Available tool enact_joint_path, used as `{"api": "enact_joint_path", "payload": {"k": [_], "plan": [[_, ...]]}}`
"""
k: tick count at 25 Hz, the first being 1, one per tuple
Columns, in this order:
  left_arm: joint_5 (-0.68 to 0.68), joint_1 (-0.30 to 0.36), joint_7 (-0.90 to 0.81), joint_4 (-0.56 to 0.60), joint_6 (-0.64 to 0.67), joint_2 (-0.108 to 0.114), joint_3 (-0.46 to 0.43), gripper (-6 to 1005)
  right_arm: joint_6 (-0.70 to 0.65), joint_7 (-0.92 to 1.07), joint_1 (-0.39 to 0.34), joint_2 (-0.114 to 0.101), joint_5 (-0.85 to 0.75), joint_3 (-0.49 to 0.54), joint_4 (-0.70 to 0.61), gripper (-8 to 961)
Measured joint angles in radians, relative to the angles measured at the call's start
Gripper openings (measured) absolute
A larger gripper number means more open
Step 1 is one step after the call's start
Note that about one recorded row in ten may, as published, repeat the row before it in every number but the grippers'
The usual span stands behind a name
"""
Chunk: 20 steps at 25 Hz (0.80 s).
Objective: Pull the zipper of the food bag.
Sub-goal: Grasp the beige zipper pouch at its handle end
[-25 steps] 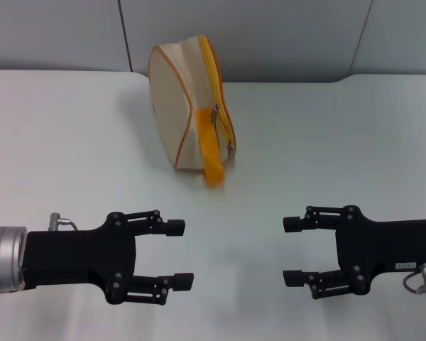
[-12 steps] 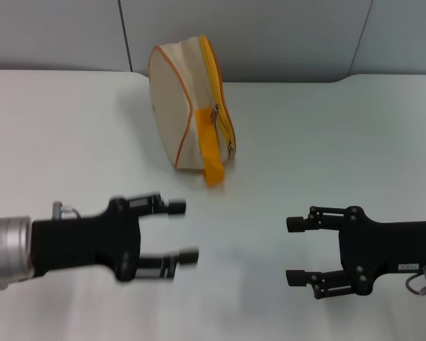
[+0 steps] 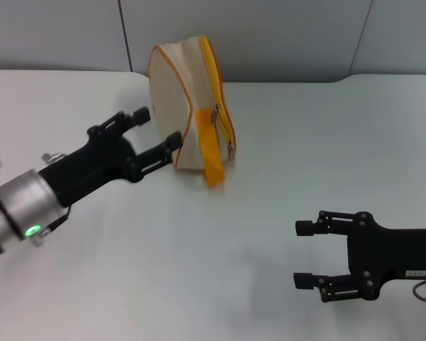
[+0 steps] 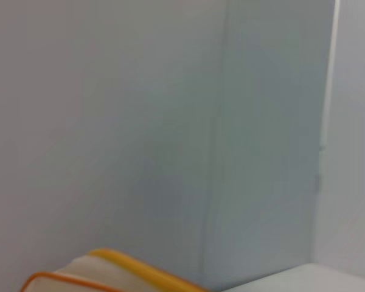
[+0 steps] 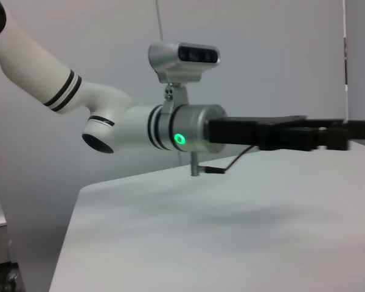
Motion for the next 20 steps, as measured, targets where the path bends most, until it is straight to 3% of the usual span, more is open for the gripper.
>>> {"api": "enact_joint_path", "payload": {"k": [7,13,20], "plan": [[-0.142,-0.131,0.213,-0.184,-0.223,0.0,-0.001,742,0.005,0.0,-0.019,0.0,0.0,0.014,0.0,790],[-0.148,-0.184,0.337,-0.273,-0.292,0.0,-0.078,732,0.005,-0.003,-0.03,0.0,0.0,0.025,0.002,788],[-0.145,-0.21,0.366,-0.317,-0.352,0.0,-0.118,721,0.005,-0.004,-0.032,0.0,0.0,0.025,0.004,786]]}}
